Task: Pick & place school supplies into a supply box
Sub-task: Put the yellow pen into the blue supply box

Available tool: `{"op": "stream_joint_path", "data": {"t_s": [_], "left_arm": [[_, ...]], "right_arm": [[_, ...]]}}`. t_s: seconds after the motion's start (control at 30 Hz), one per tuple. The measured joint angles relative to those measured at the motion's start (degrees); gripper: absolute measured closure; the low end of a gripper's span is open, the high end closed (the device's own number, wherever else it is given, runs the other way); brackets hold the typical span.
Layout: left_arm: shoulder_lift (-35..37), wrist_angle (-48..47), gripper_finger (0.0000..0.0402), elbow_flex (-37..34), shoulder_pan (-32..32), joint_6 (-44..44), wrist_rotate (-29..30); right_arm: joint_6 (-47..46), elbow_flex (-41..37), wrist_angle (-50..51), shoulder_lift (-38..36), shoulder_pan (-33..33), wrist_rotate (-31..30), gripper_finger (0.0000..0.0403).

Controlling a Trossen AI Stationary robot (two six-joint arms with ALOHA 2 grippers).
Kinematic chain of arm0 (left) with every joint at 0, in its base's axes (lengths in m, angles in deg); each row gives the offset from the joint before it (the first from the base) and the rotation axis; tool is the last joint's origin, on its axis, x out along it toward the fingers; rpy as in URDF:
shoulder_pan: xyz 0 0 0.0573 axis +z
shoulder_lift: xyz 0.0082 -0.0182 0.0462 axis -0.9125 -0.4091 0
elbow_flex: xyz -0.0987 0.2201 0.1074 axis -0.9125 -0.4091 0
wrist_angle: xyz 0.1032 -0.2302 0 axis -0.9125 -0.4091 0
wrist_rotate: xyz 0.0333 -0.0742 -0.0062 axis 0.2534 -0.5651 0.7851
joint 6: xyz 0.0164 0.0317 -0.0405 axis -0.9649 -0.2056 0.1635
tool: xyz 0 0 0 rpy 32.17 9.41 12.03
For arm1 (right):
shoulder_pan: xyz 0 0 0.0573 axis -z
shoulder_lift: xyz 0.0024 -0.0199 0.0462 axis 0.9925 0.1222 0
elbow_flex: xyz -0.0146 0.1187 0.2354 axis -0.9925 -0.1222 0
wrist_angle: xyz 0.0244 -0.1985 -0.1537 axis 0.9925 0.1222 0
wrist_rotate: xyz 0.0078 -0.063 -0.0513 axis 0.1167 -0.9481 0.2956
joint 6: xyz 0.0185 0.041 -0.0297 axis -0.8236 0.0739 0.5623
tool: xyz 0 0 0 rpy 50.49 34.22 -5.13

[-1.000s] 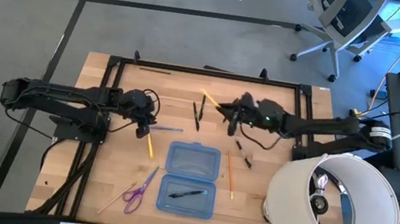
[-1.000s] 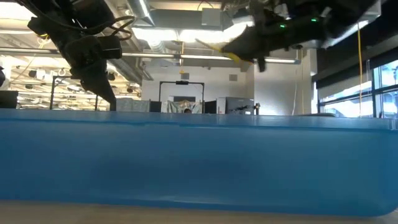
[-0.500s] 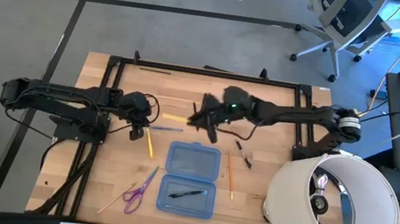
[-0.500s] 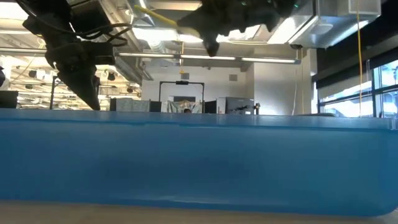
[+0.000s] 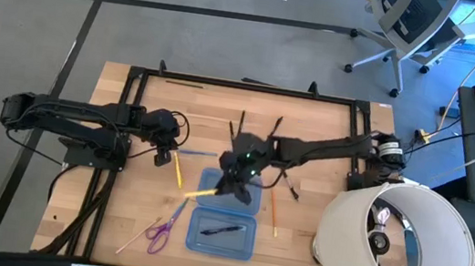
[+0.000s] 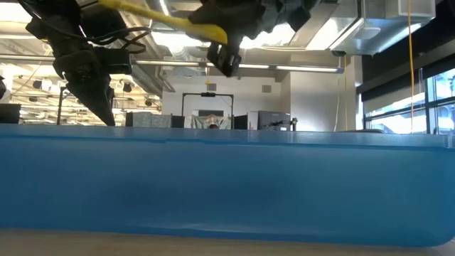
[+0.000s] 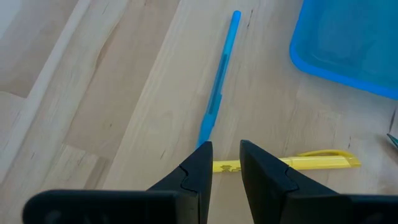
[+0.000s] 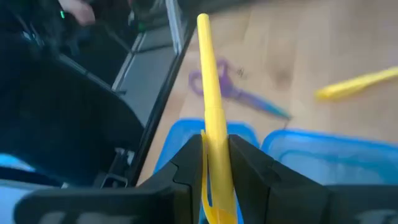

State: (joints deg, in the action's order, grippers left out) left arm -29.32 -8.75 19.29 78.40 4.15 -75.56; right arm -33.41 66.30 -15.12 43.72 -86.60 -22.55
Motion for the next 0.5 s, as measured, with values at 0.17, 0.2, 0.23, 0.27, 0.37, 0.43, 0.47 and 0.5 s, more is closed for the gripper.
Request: {"op": "stream_joint_path", "data": {"t_s": [0.17,0.2,0.23,0.27,0.37,0.43,0.47,0.5], "left_arm": [[0.0,0.02,0.0327,0.0,-0.01,0.0,0.0],[0.0,0.02,0.0327,0.0,0.0,0.0,0.0],[0.0,0.02,0.0327,0.0,0.0,0.0,0.0],[0.0,0.04,0.0327,0.0,-0.01,0.0,0.0],[-0.02,0.06,0.0327,0.0,-0.02,0.0,0.0],[-0.02,0.07,0.0327,0.0,-0.01,0.0,0.0],[-0.02,0.08,0.0327,0.0,-0.01,0.0,0.0],[-0.02,0.1,0.0327,0.0,0.0,0.0,0.0]], "right_arm": [[0.08,0.0,1.19,3.48,-2.98,0.29,0.0333],[0.06,0.0,1.32,4.19,-3.41,0.35,0.0333],[0.06,-0.02,1.47,4.69,-3.79,0.4,0.0332],[0.08,-0.04,1.5,5.11,-4.09,0.4,0.0332],[0.09,-0.02,1.59,5.9,-4.56,0.68,0.0329],[0.09,-0.02,2.51,6.29,-4.76,0.64,0.0329],[0.1,-0.02,3.66,6.31,-4.84,0.55,0.0329],[0.13,-0.02,4.34,6.46,-4.97,-0.01,0.0329]]}}
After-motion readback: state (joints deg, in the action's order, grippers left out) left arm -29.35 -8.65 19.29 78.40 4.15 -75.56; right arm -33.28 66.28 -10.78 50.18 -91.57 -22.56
